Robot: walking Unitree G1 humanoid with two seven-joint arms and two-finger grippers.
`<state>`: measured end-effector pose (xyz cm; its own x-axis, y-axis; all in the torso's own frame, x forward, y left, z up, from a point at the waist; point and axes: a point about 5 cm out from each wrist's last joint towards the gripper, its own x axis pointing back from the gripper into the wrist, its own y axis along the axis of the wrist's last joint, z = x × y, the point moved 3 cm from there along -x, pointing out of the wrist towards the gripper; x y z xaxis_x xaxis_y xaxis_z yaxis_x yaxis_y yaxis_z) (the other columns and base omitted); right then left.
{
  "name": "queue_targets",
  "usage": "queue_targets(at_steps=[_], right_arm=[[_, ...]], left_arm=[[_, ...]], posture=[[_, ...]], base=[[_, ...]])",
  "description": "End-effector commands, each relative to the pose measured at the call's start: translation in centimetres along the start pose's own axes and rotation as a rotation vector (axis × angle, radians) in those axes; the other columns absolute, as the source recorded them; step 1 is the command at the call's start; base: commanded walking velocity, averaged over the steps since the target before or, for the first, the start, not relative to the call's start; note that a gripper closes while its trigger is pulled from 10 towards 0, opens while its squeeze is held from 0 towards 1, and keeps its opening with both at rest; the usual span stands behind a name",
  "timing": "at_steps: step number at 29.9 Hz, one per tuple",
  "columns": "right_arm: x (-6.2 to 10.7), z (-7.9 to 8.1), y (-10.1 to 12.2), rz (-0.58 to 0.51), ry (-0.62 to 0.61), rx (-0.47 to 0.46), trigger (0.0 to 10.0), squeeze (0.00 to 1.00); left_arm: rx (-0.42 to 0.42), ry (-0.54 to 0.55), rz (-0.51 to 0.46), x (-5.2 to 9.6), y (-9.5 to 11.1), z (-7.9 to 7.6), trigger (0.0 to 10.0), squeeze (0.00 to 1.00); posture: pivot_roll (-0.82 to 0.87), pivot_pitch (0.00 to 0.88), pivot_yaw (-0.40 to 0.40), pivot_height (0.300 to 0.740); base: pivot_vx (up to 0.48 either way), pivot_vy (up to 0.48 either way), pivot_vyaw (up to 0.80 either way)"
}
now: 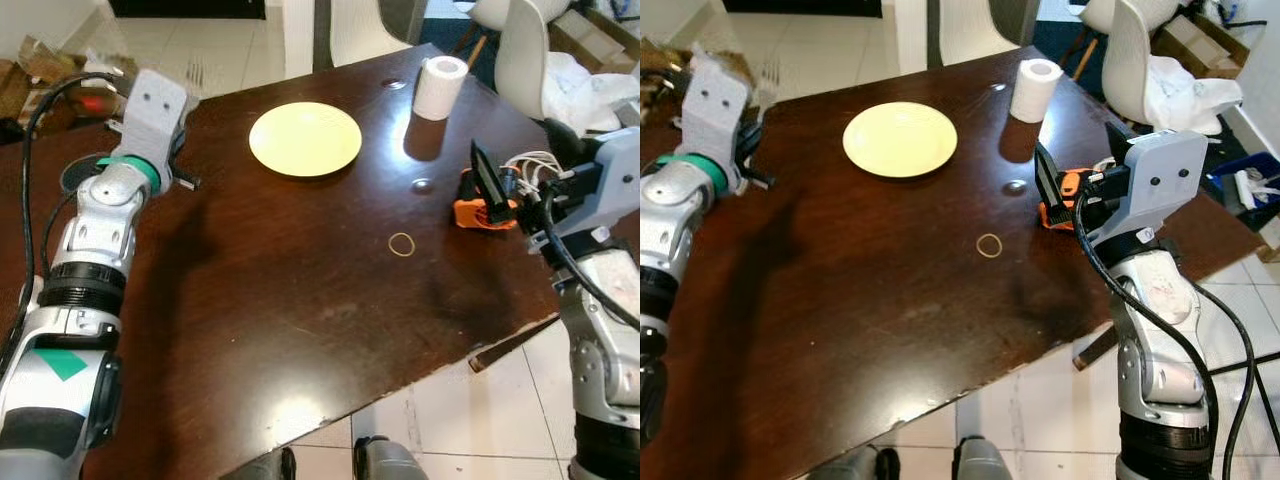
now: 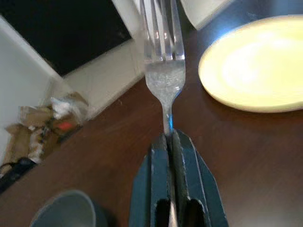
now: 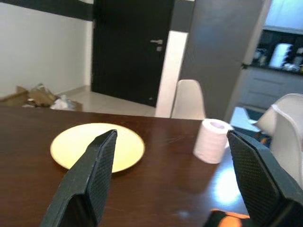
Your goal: Setting the table
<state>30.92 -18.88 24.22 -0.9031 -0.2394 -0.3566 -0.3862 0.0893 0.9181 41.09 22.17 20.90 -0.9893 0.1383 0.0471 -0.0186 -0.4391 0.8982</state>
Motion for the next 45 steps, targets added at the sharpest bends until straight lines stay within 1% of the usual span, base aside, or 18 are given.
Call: queue_targets(at_steps=[1,3,4,6,7,11,12,13,16,22,25,28,29,33,35,37,41,45], right_arm=[[-0.3,2.0,-2.3,0.048,0.037,-0.054,10.0,0.00],[-0.3,2.0,-2.3,0.048,0.037,-0.054,10.0,0.00],[0.0,2.6,-3.3,0.079,0.044,-0.074,10.0,0.00],[0.0,2.6,-3.3,0.079,0.044,-0.074,10.0,0.00],[0.8,2.9,-4.3,0.120,0.062,-0.081,10.0,0.00],[1.9,2.3,-4.7,0.161,0.091,-0.067,10.0,0.00],[2.7,1.5,-4.5,0.190,0.119,-0.041,10.0,0.00],[2.7,1.5,-4.5,0.190,0.119,-0.041,10.0,0.00],[3.6,-1.2,-1.8,0.193,0.175,0.048,10.0,0.00],[3.7,-1.1,-1.1,0.178,0.196,0.082,10.0,0.00],[3.2,-0.1,-1.0,0.121,0.149,0.060,10.0,0.00],[3.2,-0.1,-1.0,0.121,0.149,0.060,10.0,0.00],[3.1,0.2,-1.0,0.108,0.136,0.056,10.0,0.00],[2.8,0.4,-1.2,0.095,0.112,0.056,10.0,0.00],[1.6,0.8,-1.2,0.052,0.066,0.061,10.0,0.00],[1.6,0.8,-1.2,0.052,0.066,0.061,10.0,0.00],[-0.3,2.1,-0.1,-0.008,0.077,0.035,10.0,0.00],[-1.1,3.1,0.3,-0.030,0.110,0.015,10.0,0.00]], left_arm=[[0.008,-0.092,0.080,1.3,-4.0,-2.4,10.0,0.00],[0.008,-0.092,0.080,1.3,-4.0,-2.4,10.0,0.00],[0.030,-0.106,0.091,1.7,-5.1,-3.7,10.0,0.00],[0.030,-0.106,0.091,1.7,-5.1,-3.7,10.0,0.00],[0.062,-0.126,0.078,1.8,-5.4,-5.2,10.0,0.00],[0.079,-0.141,0.026,1.4,-4.3,-5.7,10.0,0.00],[0.067,-0.147,-0.031,0.8,-2.7,-5.4,10.0,0.00],[0.067,-0.147,-0.031,0.8,-2.7,-5.4,10.0,0.00],[0.004,-0.120,-0.185,-1.0,3.6,-1.4,10.0,0.00],[-0.020,-0.157,-0.189,-0.9,4.2,-1.2,10.0,0.00],[0.005,-0.286,-0.145,0.6,2.3,-4.3,10.0,0.00],[0.005,-0.286,-0.145,0.6,2.3,-4.3,10.0,0.00],[-0.007,-0.318,-0.106,1.0,1.5,-5.1,10.0,0.00],[-0.001,-0.350,-0.048,1.2,0.2,-5.8,10.0,0.00],[0.039,-0.365,0.078,1.5,-2.2,-6.6,10.0,0.00],[0.039,-0.365,0.078,1.5,-2.2,-6.6,10.0,0.00],[0.057,-0.365,0.178,1.7,-4.2,-7.1,10.0,0.00],[0.065,-0.357,0.177,1.9,-4.4,-7.7,10.0,0.00]], posture=[[0.03,0.000,0.029,0.740],[0.03,0.000,0.029,0.740],[0.04,0.000,0.017,0.740],[0.04,0.000,0.017,0.740],[0.04,0.000,0.006,0.740],[0.04,0.000,0.002,0.740],[0.03,0.000,0.003,0.740],[0.03,0.000,0.003,0.740],[0.01,0.000,0.023,0.740],[0.00,0.000,0.031,0.740],[0.00,0.000,0.037,0.740],[0.00,0.000,0.037,0.740],[0.00,0.000,0.037,0.740],[0.01,0.000,0.046,0.740],[0.02,0.000,0.057,0.740],[0.02,0.000,0.057,0.740],[0.04,0.000,0.054,0.740],[0.05,0.000,0.048,0.740]], base=[[0.000,0.000,0.00],[0.000,0.000,0.00],[0.000,0.000,0.00],[0.000,0.000,0.00],[0.000,0.000,0.00],[0.000,0.000,0.00],[0.000,0.000,0.00],[0.000,0.000,0.00],[0.000,0.000,0.00],[0.000,0.000,0.00],[0.000,0.000,0.00],[0.000,0.000,0.00],[0.000,0.000,0.00],[0.000,0.000,0.00],[0.000,0.000,0.00],[0.000,0.000,0.00],[0.000,0.000,0.00],[0.000,0.000,0.00]])
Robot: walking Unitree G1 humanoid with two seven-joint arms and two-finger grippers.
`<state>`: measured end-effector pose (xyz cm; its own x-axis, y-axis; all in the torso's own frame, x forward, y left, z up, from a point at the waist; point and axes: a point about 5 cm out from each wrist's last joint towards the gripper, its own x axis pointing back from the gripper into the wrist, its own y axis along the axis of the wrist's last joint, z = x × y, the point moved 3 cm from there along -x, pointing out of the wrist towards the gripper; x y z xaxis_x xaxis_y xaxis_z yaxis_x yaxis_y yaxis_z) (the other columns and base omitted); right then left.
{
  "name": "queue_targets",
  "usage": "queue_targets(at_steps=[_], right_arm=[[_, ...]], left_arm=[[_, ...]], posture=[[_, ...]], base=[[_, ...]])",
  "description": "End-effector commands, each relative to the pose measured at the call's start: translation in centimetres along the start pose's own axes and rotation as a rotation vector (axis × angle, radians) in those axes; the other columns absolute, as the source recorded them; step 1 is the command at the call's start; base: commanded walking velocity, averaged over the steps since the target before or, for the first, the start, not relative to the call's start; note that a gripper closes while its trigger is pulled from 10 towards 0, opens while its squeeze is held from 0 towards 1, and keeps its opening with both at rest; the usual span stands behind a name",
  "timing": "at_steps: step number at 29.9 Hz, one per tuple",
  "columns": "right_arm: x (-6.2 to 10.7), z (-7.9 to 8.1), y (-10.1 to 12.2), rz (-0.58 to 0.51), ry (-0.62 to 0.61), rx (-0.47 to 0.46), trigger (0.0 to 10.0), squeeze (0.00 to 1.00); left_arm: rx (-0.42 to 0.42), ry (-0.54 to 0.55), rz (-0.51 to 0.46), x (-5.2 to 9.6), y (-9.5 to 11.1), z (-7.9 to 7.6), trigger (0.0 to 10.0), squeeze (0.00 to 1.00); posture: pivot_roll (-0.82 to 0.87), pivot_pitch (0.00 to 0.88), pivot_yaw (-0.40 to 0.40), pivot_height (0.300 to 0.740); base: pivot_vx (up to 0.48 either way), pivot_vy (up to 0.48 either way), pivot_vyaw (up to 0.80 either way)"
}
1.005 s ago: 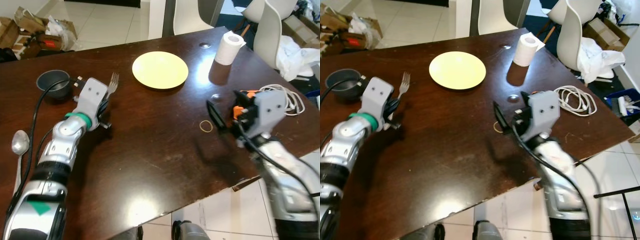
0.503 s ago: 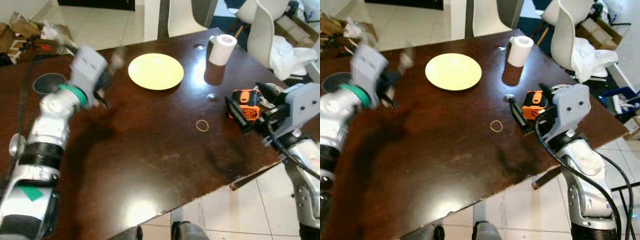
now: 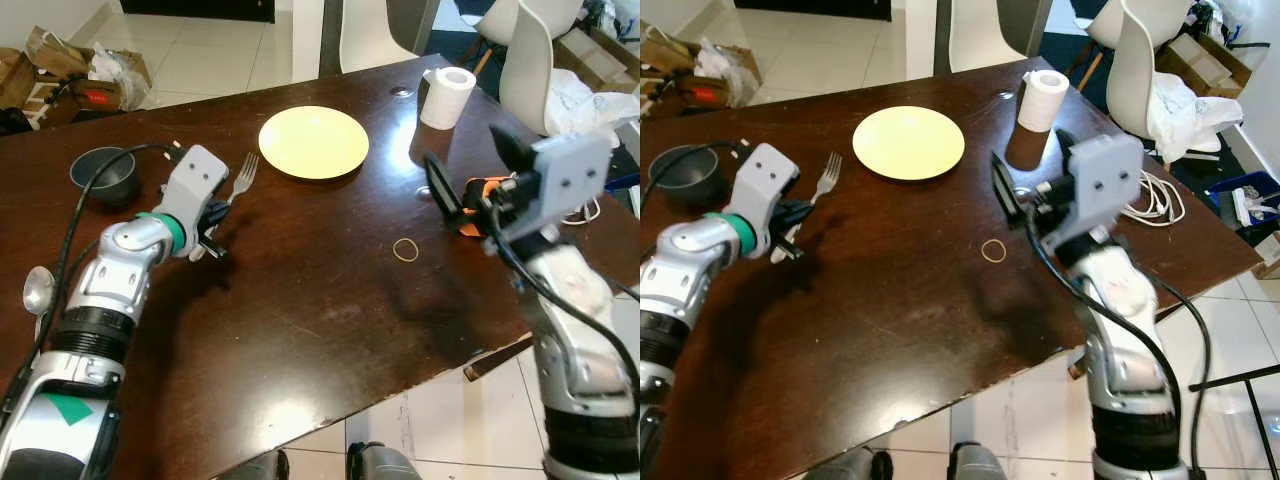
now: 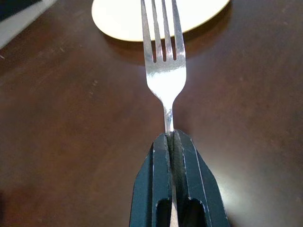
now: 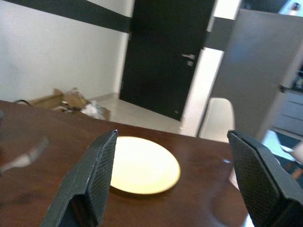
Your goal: Setting the table
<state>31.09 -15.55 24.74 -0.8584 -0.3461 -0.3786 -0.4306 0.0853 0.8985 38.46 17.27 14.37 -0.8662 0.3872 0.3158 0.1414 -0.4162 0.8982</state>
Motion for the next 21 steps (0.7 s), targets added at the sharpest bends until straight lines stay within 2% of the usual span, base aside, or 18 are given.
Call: queue_targets(at_steps=[1,5,9,11,13,17,20,21], right_arm=[[0.0,0.1,-0.4,0.015,0.002,0.002,10.0,0.00],[0.0,0.8,-0.6,0.012,0.008,-0.009,10.0,0.00],[0.0,0.9,-0.7,0.013,0.004,-0.012,10.0,0.00],[0.4,0.9,-1.1,0.024,-0.017,-0.025,10.0,0.00],[1.1,0.9,-2.3,0.058,-0.060,-0.054,10.0,0.00],[1.9,1.0,-3.5,0.093,-0.090,-0.079,10.0,0.00],[2.5,1.2,-4.8,0.130,-0.117,-0.111,10.0,0.00],[2.8,1.1,-5.6,0.149,-0.131,-0.163,10.0,0.00]], left_arm=[[0.001,0.006,0.033,0.2,-0.8,-0.2,10.0,0.00],[0.024,0.019,0.032,0.1,-0.7,-1.1,10.0,0.00],[0.028,0.022,0.036,0.1,-0.6,-1.3,10.0,0.00],[0.000,0.037,0.054,0.0,-0.8,-1.1,10.0,0.00],[-0.059,0.056,0.105,0.1,-1.4,-0.7,10.0,0.00],[-0.099,0.050,0.147,0.4,-2.0,-0.4,10.0,0.00],[-0.103,0.045,0.181,0.6,-2.9,-0.4,10.0,0.00],[-0.093,0.050,0.183,0.6,-3.0,-0.6,10.0,0.00]], posture=[[0.05,0.000,0.048,0.740],[0.05,0.000,0.045,0.740],[0.04,0.000,0.050,0.740],[0.03,0.000,0.056,0.740],[0.03,0.000,0.060,0.740],[0.03,0.000,0.065,0.740],[0.03,0.000,0.069,0.740],[0.03,0.000,0.070,0.740]], base=[[0.000,0.000,0.00],[0.000,0.000,0.00],[0.000,0.000,0.00],[0.000,0.000,0.00],[0.000,0.000,0.00],[0.000,0.000,0.00],[0.000,0.000,0.00],[0.000,0.000,0.00]])
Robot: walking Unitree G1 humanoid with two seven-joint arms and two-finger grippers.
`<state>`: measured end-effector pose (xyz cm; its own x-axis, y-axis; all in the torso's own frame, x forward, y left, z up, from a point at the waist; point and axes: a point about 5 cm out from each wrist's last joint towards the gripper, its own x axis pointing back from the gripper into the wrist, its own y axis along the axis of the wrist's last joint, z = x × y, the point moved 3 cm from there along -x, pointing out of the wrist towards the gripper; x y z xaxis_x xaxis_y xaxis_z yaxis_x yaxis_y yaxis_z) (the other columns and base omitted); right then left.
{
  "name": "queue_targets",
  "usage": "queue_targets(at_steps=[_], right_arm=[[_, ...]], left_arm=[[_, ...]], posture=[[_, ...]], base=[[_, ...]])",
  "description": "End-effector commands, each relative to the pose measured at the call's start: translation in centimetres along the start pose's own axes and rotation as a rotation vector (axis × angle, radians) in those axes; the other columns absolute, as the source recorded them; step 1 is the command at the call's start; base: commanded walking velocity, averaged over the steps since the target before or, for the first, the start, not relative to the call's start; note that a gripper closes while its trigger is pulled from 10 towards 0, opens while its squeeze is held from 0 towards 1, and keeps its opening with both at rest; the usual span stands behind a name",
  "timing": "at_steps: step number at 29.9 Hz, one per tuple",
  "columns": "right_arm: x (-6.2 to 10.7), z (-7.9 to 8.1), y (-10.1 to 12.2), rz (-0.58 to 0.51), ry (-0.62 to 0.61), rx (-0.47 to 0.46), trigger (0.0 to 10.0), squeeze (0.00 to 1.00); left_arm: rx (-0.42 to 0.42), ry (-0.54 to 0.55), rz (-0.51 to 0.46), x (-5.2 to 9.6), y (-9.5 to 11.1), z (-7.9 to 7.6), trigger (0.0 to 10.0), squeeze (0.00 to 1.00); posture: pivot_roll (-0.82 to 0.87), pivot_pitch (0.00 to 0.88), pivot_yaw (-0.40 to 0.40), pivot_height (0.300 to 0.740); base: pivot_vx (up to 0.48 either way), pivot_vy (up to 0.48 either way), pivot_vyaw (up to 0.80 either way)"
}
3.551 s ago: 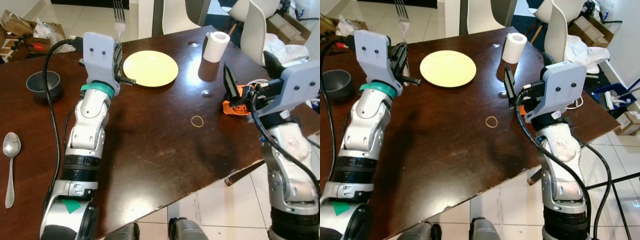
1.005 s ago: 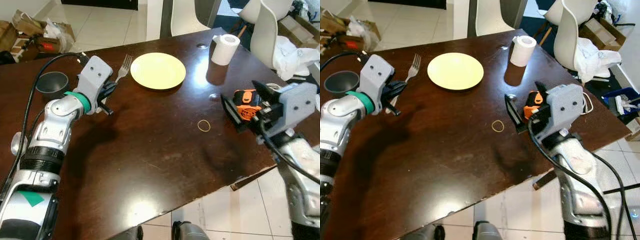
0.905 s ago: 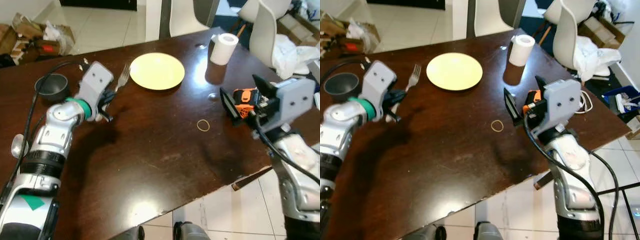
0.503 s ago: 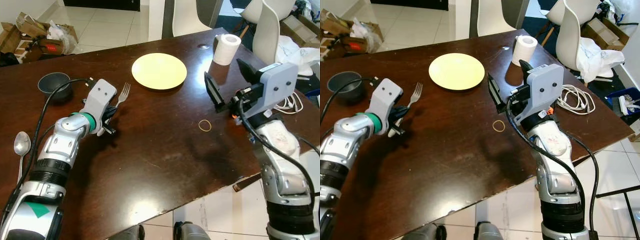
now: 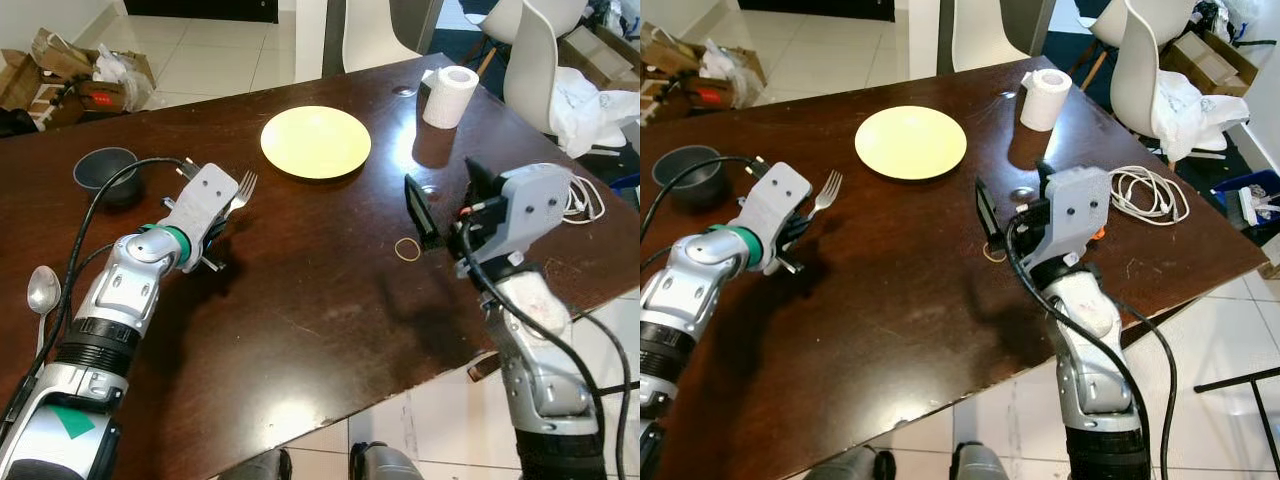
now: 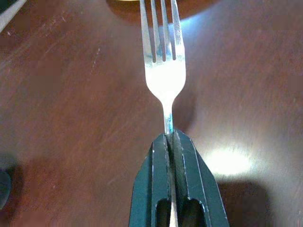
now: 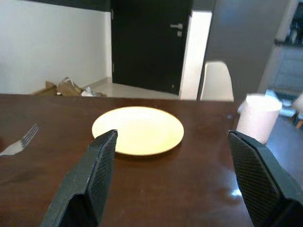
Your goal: Setting the table
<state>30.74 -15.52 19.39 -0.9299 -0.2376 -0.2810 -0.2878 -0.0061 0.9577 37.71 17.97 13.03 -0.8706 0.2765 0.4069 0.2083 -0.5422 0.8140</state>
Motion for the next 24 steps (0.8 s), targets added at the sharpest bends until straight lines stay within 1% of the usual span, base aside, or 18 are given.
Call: queue_targets(at_steps=[1,2,4,5,6,8,9,11,12,13,14,15,16,17,18,19,20,24], right_arm=[[0.5,-0.5,-1.5,0.040,-0.030,-0.067,10.0,0.00],[0.6,-0.6,-1.9,0.048,-0.036,-0.092,10.0,0.00],[0.8,-0.9,-3.6,0.103,-0.047,-0.181,10.0,0.00],[0.9,-1.2,-4.9,0.145,-0.058,-0.178,10.0,0.00],[0.9,-1.2,-4.9,0.145,-0.058,-0.178,10.0,0.00],[1.1,-1.5,-6.0,0.182,-0.060,-0.093,10.0,0.00],[1.1,-1.5,-6.0,0.182,-0.060,-0.093,10.0,0.00],[0.9,-1.4,-6.8,0.209,-0.031,0.056,10.0,0.00],[0.9,-1.4,-6.8,0.209,-0.031,0.056,10.0,0.00],[0.9,-1.3,-7.0,0.215,-0.022,0.096,10.0,0.00],[0.5,-1.6,-7.0,0.205,-0.047,0.174,10.0,0.00],[0.5,-1.6,-7.0,0.205,-0.047,0.174,10.0,0.00],[0.3,-1.9,-7.0,0.193,-0.068,0.219,10.0,0.00],[0.3,-1.9,-7.0,0.193,-0.068,0.219,10.0,0.00],[-0.2,-2.0,-6.7,0.169,-0.091,0.266,10.0,0.00],[-0.2,-2.0,-6.7,0.169,-0.091,0.266,10.0,0.00],[-0.7,-2.1,-6.5,0.151,-0.101,0.295,10.0,0.00],[-1.4,-1.7,-5.4,0.105,-0.087,0.278,10.0,0.00]], left_arm=[[0.013,-0.009,0.052,0.0,-1.4,-0.6,10.0,0.00],[0.017,-0.006,0.052,-0.1,-1.4,-0.7,10.0,0.00],[0.025,-0.007,0.048,-0.2,-1.4,-1.1,10.0,0.00],[0.039,-0.008,0.039,-0.3,-1.3,-1.5,10.0,0.00],[0.039,-0.008,0.039,-0.3,-1.3,-1.5,10.0,0.00],[0.061,-0.008,0.030,-0.4,-1.1,-1.7,10.0,0.00],[0.061,-0.008,0.030,-0.4,-1.1,-1.7,10.0,0.00],[0.082,-0.014,0.031,-0.6,-1.2,-2.1,10.0,0.00],[0.082,-0.014,0.031,-0.6,-1.2,-2.1,10.0,0.00],[0.087,-0.016,0.032,-0.6,-1.2,-2.2,10.0,0.00],[0.095,-0.017,0.027,-0.6,-1.1,-2.5,10.0,0.00],[0.095,-0.017,0.027,-0.6,-1.1,-2.5,10.0,0.00],[0.099,-0.017,0.024,-0.6,-1.1,-2.7,10.0,0.00],[0.099,-0.017,0.024,-0.6,-1.1,-2.7,10.0,0.00],[0.109,-0.007,0.018,-0.6,-1.0,-2.8,10.0,0.00],[0.109,-0.007,0.018,-0.6,-1.0,-2.8,10.0,0.00],[0.116,0.003,0.014,-0.6,-0.9,-2.8,10.0,0.00],[0.128,0.039,-0.022,-0.6,-0.2,-2.1,10.0,0.00]], posture=[[0.03,0.000,0.070,0.740],[0.03,0.000,0.070,0.740],[0.03,0.000,0.067,0.740],[0.03,0.000,0.065,0.740],[0.03,0.000,0.065,0.740],[0.03,0.000,0.064,0.740],[0.03,0.000,0.064,0.740],[0.02,0.000,0.063,0.740],[0.02,0.000,0.063,0.740],[0.02,0.000,0.063,0.740],[0.02,0.000,0.064,0.740],[0.02,0.000,0.064,0.740],[0.02,0.000,0.064,0.740],[0.02,0.000,0.064,0.740],[0.02,0.000,0.063,0.740],[0.02,0.000,0.063,0.740],[0.02,0.000,0.060,0.740],[0.03,0.000,0.049,0.740]], base=[[0.000,0.000,0.00],[0.000,0.000,0.00],[0.000,0.000,0.00],[0.000,0.000,0.00],[0.000,0.000,0.00],[0.000,0.000,0.00],[0.000,0.000,0.00],[0.000,0.000,0.00],[0.000,0.000,0.00],[0.000,0.000,0.00],[0.000,0.000,0.00],[0.000,0.000,0.00],[0.000,0.000,0.00],[0.000,0.000,0.00],[0.000,0.000,0.00],[0.000,0.000,0.00],[0.000,0.000,0.00],[0.000,0.000,0.00]])
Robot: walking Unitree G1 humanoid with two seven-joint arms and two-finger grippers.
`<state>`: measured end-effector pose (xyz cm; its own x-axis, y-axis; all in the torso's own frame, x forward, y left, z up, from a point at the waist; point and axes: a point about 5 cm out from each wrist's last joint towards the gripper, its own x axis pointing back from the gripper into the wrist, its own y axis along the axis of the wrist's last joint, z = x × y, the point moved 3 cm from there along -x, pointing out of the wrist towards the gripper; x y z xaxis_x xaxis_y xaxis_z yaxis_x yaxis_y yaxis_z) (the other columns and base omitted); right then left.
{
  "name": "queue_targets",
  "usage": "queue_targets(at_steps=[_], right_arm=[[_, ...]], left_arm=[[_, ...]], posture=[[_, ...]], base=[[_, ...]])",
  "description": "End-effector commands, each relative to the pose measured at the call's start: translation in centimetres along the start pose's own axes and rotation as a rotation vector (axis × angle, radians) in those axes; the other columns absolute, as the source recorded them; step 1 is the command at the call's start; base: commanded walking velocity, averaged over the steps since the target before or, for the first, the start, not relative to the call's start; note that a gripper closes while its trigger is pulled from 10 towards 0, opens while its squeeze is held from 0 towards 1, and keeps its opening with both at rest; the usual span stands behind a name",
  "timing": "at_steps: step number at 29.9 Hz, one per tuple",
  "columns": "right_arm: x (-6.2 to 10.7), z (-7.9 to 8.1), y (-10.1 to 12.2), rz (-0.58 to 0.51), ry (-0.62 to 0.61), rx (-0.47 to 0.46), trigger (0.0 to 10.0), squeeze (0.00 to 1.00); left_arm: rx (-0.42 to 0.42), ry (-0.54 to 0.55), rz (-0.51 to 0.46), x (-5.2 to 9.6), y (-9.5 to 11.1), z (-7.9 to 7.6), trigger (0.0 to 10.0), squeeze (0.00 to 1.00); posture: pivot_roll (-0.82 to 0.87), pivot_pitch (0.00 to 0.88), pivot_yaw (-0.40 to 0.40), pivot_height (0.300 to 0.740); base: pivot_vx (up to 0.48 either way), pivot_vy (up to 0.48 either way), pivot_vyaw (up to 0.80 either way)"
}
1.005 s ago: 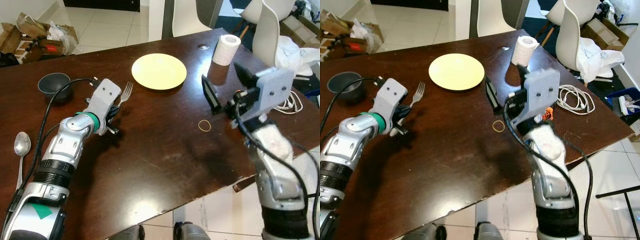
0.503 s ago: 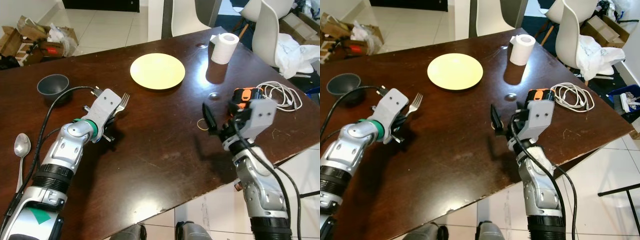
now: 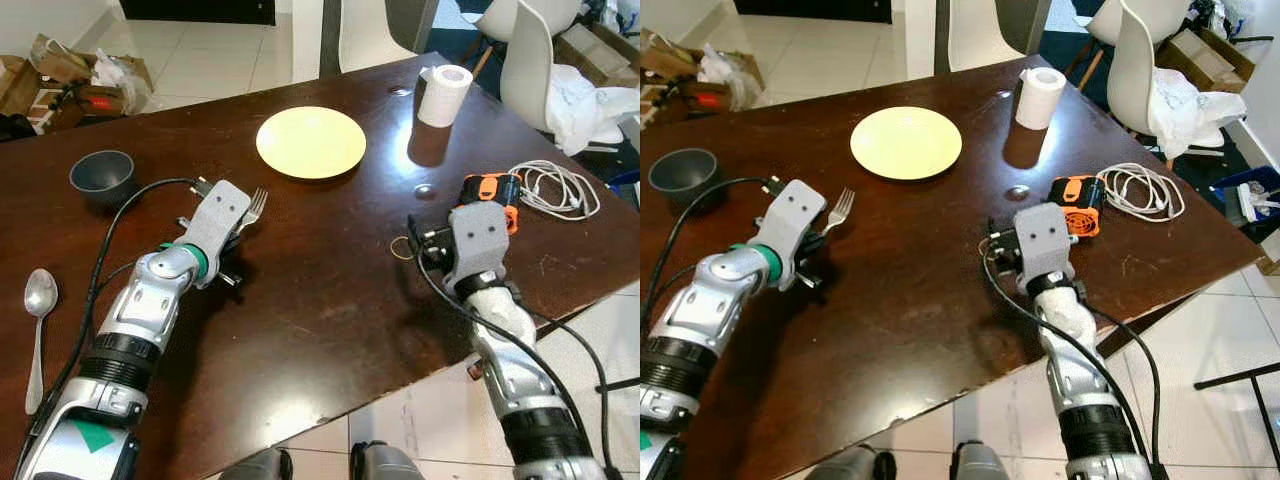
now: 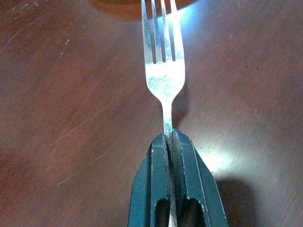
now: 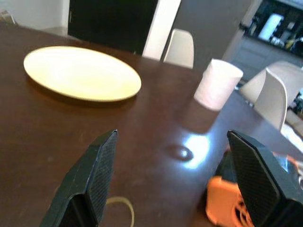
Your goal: Setting the table
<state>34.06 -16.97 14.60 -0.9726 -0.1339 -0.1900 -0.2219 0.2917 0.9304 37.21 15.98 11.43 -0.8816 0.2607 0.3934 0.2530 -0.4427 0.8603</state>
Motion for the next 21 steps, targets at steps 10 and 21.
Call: queue_targets(at_steps=[10,21], right_arm=[[0.8,-1.7,3.2,-0.129,-0.065,-0.178,10.0,0.00],[1.0,-1.2,3.4,-0.135,-0.047,-0.209,10.0,0.00]], left_arm=[[0.045,0.073,-0.145,0.2,2.7,1.3,10.0,0.00],[0.047,0.106,-0.149,0.0,2.9,2.0,10.0,0.00]], posture=[[0.01,0.000,0.059,0.740],[0.02,0.000,0.052,0.740]], base=[[0.000,0.000,0.00],[0.000,0.000,0.00]])
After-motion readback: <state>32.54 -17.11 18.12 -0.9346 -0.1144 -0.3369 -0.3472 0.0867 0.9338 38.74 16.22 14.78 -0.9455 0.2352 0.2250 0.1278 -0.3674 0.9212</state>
